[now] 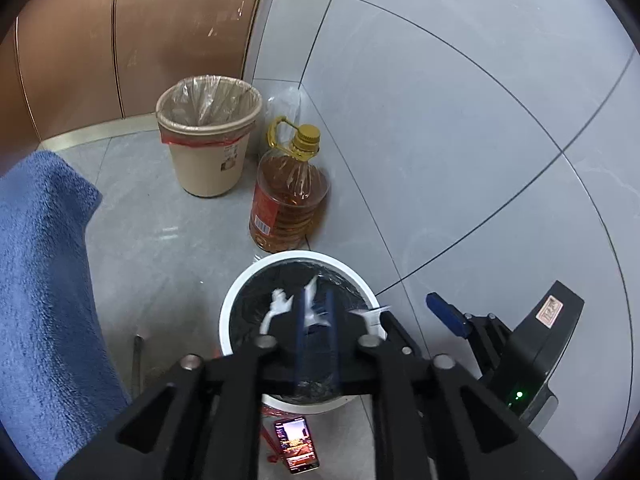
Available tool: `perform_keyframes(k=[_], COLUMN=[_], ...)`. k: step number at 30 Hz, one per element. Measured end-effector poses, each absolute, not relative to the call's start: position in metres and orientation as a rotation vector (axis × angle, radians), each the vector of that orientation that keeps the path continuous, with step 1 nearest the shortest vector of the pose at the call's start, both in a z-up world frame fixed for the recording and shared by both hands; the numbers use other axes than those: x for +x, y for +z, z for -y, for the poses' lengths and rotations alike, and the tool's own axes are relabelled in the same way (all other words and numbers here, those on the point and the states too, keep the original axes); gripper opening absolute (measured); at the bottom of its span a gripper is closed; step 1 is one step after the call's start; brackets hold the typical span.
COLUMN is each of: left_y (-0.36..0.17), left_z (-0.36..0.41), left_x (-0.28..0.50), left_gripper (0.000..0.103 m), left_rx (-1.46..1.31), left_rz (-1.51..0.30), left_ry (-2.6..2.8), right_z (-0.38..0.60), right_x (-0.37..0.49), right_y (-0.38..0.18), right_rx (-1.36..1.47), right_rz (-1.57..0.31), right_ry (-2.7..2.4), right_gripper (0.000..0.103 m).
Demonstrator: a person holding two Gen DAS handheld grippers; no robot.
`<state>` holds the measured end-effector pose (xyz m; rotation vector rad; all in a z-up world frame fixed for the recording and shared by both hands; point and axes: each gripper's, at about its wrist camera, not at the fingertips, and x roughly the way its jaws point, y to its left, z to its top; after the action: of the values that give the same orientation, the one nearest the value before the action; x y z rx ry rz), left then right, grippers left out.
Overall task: Collect trash
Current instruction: 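Carry the carton with the right tool over the bin and release it, then return the right tool to the table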
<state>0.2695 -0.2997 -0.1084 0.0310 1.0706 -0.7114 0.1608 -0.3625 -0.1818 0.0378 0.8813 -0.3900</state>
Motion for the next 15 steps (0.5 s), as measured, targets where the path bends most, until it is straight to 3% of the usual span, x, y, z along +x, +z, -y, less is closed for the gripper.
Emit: perform_keyframes(k=[1,3,15], left_y=[-0.108,-0.106,-0.043], left_z=[0.299,0.294,0.220], left_x=[0.270,0.269,0.227], left_gripper=[0.032,0.037,0.037], left_rx=[0.026,0.011,0.009], left_rz=[-1.068,-1.056,-0.890], left_ry=[-0.711,-0.711,-0.626], right_z=[0.363,0.361,0.323], right_x=[0.160,0.159,0.134], right_y=[-0.181,-0.180,-0.124], right_rx=[0.038,0.033,0.043], right_rz=[-0.883,-0.883,-0.768], right_ry=[-0.388,-0.381,-0.268], right_gripper=[0.052,0.052,0.053])
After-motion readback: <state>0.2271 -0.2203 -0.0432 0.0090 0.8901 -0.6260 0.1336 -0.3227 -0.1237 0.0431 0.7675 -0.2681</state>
